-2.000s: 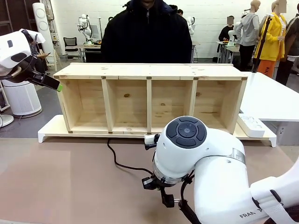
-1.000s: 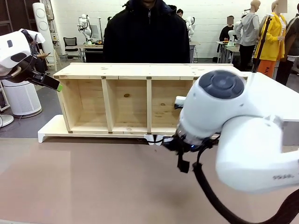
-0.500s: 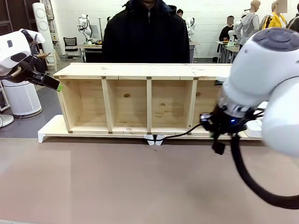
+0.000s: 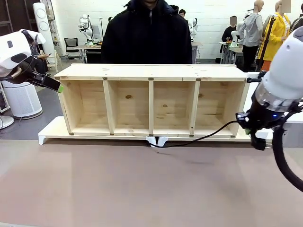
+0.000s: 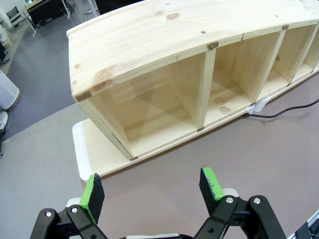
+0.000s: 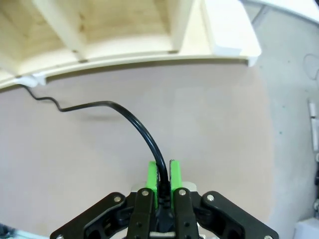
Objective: Perform cable management.
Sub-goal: Pull the grasped Power Cable to the location of the Power Strip.
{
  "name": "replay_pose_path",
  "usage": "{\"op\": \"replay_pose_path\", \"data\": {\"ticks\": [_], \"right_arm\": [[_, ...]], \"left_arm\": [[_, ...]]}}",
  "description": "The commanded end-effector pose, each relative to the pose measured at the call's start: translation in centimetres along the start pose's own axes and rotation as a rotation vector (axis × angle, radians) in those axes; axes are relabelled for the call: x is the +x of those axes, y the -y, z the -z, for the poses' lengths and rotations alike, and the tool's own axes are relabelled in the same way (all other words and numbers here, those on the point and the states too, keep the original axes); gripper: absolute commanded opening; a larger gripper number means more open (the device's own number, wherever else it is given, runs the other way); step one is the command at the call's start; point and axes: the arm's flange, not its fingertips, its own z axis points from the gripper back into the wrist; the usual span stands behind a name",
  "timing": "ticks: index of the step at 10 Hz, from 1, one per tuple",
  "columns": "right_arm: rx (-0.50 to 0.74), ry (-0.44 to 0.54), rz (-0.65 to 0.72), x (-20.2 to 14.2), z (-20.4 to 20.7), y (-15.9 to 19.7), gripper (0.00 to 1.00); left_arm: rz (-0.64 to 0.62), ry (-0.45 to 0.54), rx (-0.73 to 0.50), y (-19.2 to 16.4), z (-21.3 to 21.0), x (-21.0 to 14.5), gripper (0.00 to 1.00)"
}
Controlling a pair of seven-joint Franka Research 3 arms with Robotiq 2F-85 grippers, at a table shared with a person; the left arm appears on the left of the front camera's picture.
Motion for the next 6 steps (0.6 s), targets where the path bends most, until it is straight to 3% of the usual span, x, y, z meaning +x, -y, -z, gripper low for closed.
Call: {"op": "replay_pose_path", "data": {"ticks": [1, 4, 5, 6], "right_arm": [[-0.001, 0.016, -0.007, -12.0, 4.2, 6.6, 0.13], [-0.039, 0.030, 0.018, -10.5, 4.5, 8.1, 0.13], [-0.020, -0.020, 0.019, 0.9, 1.8, 4.9, 0.13], [-0.020, -0.020, 0.019, 0.9, 1.8, 4.9, 0.13]], "left_arm": [[-0.001, 0.007, 0.001, -0.1, 0.0, 0.0, 1.00], [-0.001, 0.007, 0.001, -0.1, 0.0, 0.0, 1.00], [-0.001, 0.007, 0.001, -0.1, 0.0, 0.0, 1.00], [-0.001, 0.007, 0.001, -0.1, 0.0, 0.0, 1.00]]}}
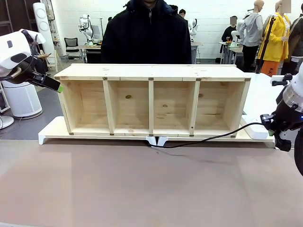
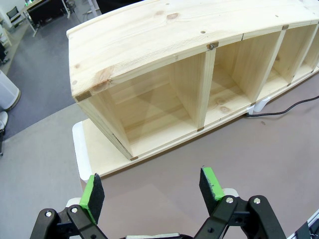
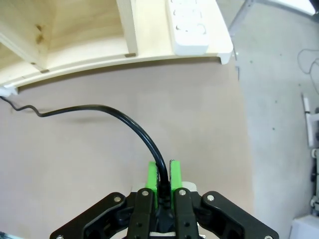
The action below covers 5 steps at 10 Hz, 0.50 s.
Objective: Perform cable management.
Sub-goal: Pull the grasped Power Cable to the location of the Power Strip.
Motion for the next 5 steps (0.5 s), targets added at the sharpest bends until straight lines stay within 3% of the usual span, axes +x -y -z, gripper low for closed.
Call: {"op": "replay_pose_path", "data": {"ticks": [1, 4, 5], "right_arm": [[-0.002, -0.002, -0.006, -0.1, -0.3, -1.1, 0.13], [0.002, -0.001, -0.012, -0.1, 0.0, -0.5, 0.13], [-0.011, 0.024, 0.001, 0.5, 0.3, 1.7, 0.13]], "left_arm": [[-0.001, 0.008, 0.001, -0.1, 0.0, 0.0, 1.00], [-0.001, 0.008, 0.001, -0.1, 0.0, 0.0, 1.00], [-0.001, 0.008, 0.001, -0.1, 0.0, 0.0, 1.00]]}}
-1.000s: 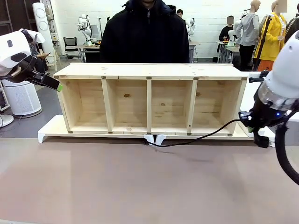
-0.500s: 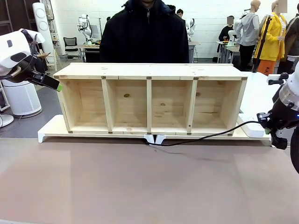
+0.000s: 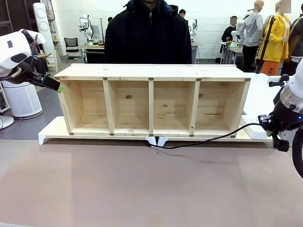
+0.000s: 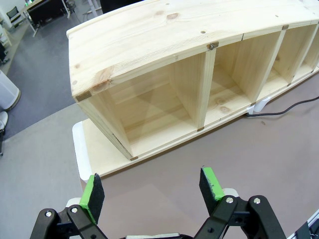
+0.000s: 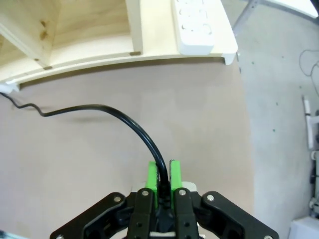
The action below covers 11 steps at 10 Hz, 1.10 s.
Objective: Perform cable management.
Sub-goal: Pull the grasped Power Cable to the location of the Power Strip.
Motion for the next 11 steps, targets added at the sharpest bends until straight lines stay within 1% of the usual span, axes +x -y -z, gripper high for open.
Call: {"op": "replay_pose_path", "data": {"ticks": [1, 2, 3, 5, 6, 8, 11], "right_arm": [[-0.023, 0.046, 0.029, 1.0, 0.0, 4.0, 0.13], [-0.024, 0.066, 0.029, 1.8, -0.5, 6.1, 0.13], [-0.022, 0.100, 0.001, 2.7, -0.9, 7.5, 0.13], [-0.032, 0.156, -0.069, 4.9, -1.1, 9.1, 0.13], [-0.028, 0.169, -0.094, 6.4, -1.0, 9.5, 0.13], [-0.041, 0.172, -0.104, 8.9, -0.8, 9.8, 0.13], [-0.032, 0.175, -0.070, 12.4, -0.1, 10.2, 0.13]], "left_arm": [[-0.001, 0.008, 0.001, -0.1, 0.0, 0.0, 1.00], [-0.001, 0.008, 0.001, -0.1, 0.0, 0.0, 1.00], [-0.001, 0.008, 0.001, -0.1, 0.0, 0.0, 1.00], [-0.001, 0.008, 0.001, -0.1, 0.0, 0.0, 1.00], [-0.001, 0.008, 0.001, -0.1, 0.0, 0.0, 1.00], [-0.001, 0.008, 0.001, -0.1, 0.0, 0.0, 1.00], [-0.001, 0.008, 0.001, -0.1, 0.0, 0.0, 1.00]]}}
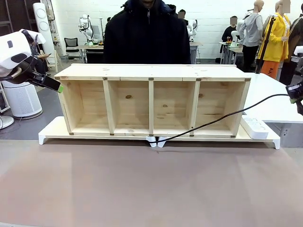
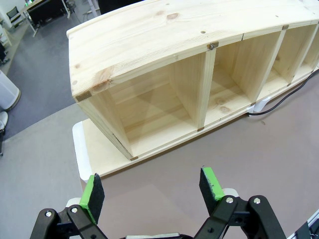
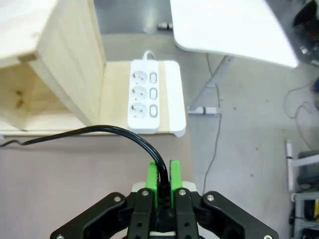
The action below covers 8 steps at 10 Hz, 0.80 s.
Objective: Perform cable management.
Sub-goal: Pull the grasped Power Cable to the location of the Power Strip.
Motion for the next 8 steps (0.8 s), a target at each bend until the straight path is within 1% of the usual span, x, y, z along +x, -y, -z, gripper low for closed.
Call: {"op": "replay_pose_path", "data": {"ticks": [1, 4, 8], "right_arm": [[-0.013, 0.010, 0.015, 2.3, 0.6, 1.2, 0.13], [0.008, 0.007, -0.008, 4.7, 1.7, 0.8, 0.13], [-0.007, -0.032, -0.049, 7.4, 3.8, -0.2, 0.13]], "left_arm": [[-0.001, 0.008, 0.001, -0.1, 0.0, 0.0, 1.00], [-0.001, 0.008, 0.001, -0.1, 0.0, 0.0, 1.00], [-0.001, 0.008, 0.001, -0.1, 0.0, 0.0, 1.00]]}}
